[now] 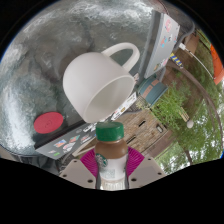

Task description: Pour water

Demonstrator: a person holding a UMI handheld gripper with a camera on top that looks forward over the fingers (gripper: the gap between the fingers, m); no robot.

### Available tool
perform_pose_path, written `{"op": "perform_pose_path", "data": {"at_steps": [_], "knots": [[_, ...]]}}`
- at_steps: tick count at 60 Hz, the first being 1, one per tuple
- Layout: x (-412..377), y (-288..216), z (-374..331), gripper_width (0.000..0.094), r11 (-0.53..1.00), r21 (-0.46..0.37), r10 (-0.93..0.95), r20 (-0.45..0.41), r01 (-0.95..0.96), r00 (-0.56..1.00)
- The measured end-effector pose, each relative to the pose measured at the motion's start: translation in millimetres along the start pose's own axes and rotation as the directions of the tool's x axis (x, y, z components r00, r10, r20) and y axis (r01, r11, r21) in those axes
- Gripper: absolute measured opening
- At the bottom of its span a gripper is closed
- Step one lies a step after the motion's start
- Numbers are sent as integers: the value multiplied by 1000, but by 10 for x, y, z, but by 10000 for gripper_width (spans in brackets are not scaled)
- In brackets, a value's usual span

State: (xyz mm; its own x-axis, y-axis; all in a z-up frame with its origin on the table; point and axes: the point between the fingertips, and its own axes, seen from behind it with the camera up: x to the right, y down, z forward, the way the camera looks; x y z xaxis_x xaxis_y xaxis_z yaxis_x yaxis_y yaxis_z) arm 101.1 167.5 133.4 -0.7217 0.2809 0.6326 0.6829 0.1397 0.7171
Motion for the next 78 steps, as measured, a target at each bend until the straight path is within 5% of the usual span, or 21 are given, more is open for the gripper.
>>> {"op": "perform_pose_path", "data": {"at_steps": [17, 25, 31, 37, 49, 68, 78], "knots": [[76, 3, 142, 320, 997, 51, 55, 36, -57, 998], [323, 136, 83, 322, 919, 103, 383, -5, -381, 924], [415, 174, 4, 326, 577, 164, 809, 23, -800, 588], [398, 250, -285, 326, 132, 248, 980, 113, -960, 164], [-21, 153, -127, 326, -478, 238, 859, 328, -846, -393], [-596, -194, 242, 329, -736, 78, 618, 485, -673, -619], [-573, -146, 159, 339, -753, 148, 611, 522, -642, -596]]}}
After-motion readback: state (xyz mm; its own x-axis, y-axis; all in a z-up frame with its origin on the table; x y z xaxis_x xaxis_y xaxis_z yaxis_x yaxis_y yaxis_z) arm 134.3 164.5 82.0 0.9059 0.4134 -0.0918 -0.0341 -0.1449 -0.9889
